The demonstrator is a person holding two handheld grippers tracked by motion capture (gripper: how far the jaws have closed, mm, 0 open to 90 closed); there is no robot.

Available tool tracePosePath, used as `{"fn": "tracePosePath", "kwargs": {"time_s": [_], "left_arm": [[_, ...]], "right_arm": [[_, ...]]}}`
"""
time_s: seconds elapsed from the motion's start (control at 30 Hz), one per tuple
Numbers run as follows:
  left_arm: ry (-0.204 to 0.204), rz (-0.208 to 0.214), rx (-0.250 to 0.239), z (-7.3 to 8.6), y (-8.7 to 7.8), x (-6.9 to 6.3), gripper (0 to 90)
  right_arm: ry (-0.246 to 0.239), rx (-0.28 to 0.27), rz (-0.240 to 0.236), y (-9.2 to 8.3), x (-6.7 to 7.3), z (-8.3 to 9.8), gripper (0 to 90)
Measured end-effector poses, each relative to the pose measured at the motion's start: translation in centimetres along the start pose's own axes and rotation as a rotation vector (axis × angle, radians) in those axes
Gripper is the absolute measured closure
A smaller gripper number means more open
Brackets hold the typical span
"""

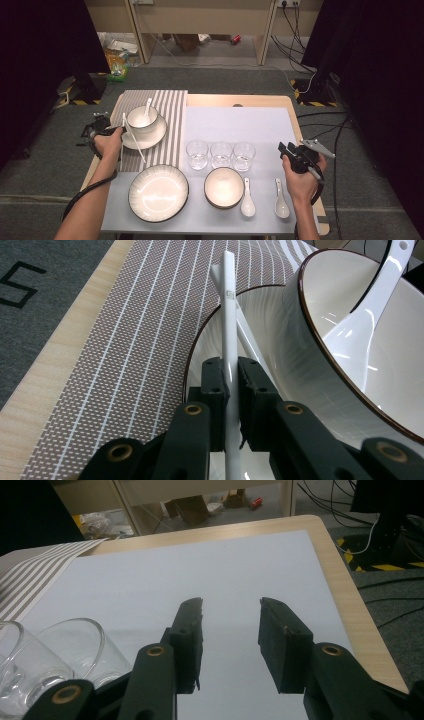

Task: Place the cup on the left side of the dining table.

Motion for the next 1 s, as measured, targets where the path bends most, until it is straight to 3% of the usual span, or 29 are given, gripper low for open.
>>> {"fn": "tracePosePath", "kwargs": {"time_s": [0.2,0.3,0.5,0.57,0.87,1.0], "left_arm": [[0.011,-0.006,0.003,-0.06,-0.24,-0.22,82.8],[0.028,-0.033,0.012,-0.03,-0.41,-0.12,83.2],[0.022,-0.049,0.017,-0.06,-0.38,-0.37,83.3],[0.019,-0.082,0.031,0.00,-0.50,-0.16,83.4],[0.024,-0.073,0.031,0.21,-0.27,-0.37,82.8],[0.025,-0.063,0.012,0.06,-0.38,-0.53,78.6]], "right_arm": [[-0.005,0.008,0.002,0.03,0.10,0.04,62.1],[-0.006,0.008,0.000,0.05,0.17,0.03,62.1],[-0.006,0.007,-0.005,0.10,0.19,0.05,62.1],[-0.006,0.012,-0.004,0.09,0.20,0.06,62.1],[-0.006,0.013,-0.005,0.14,0.19,0.08,62.2],[-0.004,0.015,-0.006,0.17,0.21,0.11,62.2]]}}
Point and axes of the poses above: each handheld gripper's, and its own axes: y roughly forward along the jaws, z roughly out of its underside, x roughly to its left, the point moved 6 cm from there along y, roughly forward along the jaws, and after that the axes turned 6 degrees about -x, right-handed, at the moved point
